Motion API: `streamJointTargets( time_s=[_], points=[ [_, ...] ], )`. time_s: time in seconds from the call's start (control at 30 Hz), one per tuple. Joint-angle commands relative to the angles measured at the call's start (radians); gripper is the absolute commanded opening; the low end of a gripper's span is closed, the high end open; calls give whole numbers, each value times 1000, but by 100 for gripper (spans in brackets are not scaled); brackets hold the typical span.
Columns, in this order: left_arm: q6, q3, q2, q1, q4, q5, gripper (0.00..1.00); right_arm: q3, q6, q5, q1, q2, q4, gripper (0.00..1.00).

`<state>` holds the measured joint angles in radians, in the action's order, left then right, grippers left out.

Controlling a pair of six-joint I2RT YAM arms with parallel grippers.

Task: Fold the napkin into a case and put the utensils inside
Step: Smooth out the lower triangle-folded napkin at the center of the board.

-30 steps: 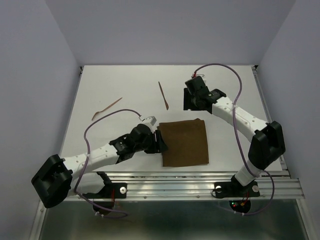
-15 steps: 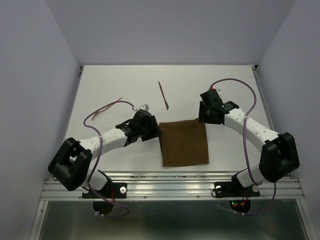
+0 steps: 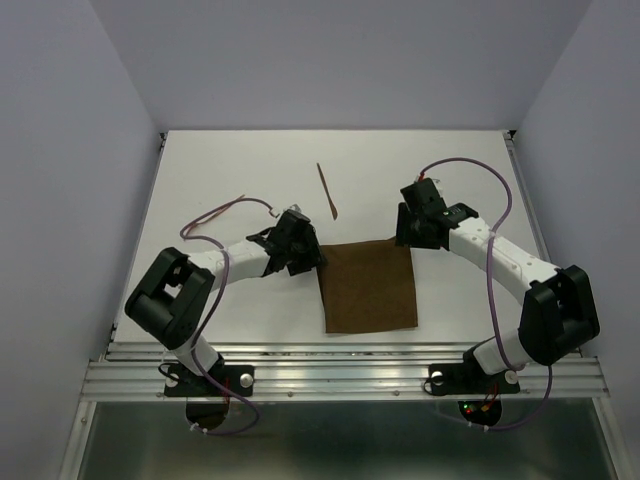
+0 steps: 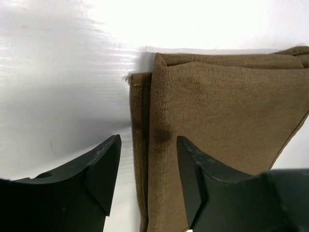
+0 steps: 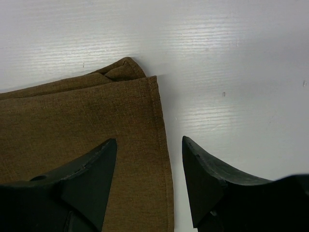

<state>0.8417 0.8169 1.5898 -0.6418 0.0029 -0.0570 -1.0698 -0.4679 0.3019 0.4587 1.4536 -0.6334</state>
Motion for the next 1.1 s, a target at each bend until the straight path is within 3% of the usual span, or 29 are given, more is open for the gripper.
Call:
streamJointTargets(
  time_s=[0.0, 0.23, 0.37, 0.4, 0.43, 0.5, 0.8, 0.83, 0.87, 0.93, 1.0, 1.07],
  points=[
    [17, 53, 35, -4, -1, 32, 58, -5, 2, -12, -2, 2, 44, 61],
    [7, 113, 114, -2, -44, 29, 39, -13, 5, -15, -2, 5, 44, 62],
    [-35, 151, 150, 1, -44, 29, 22, -13, 5, -21, -2, 8, 44, 62],
    [-47, 157, 162, 4, -46, 22, 10, -13, 5, -23, -2, 7, 46, 62],
    [-62, 168, 167, 8, -43, 10, 3, -10, 6, -23, -2, 5, 46, 61],
    [-107, 172, 176, 28, -31, -21, 0, -6, 8, -26, -11, 2, 46, 62],
    [-251, 136, 174, 113, 69, -175, 2, 60, 6, -151, -83, 11, 124, 59],
    [-257, 139, 174, 113, 68, -176, 9, 64, 6, -161, -83, 14, 130, 58],
    [-263, 143, 168, 113, 57, -176, 24, 70, 6, -174, -92, 16, 142, 58],
    [-270, 149, 159, 113, 49, -173, 39, 74, 8, -193, -101, 24, 155, 57],
    [-280, 165, 151, 113, 34, -165, 52, 79, 9, -207, -101, 36, 169, 57],
    [-288, 183, 148, 113, 19, -156, 57, 87, 8, -230, -112, 48, 189, 56]
  ],
)
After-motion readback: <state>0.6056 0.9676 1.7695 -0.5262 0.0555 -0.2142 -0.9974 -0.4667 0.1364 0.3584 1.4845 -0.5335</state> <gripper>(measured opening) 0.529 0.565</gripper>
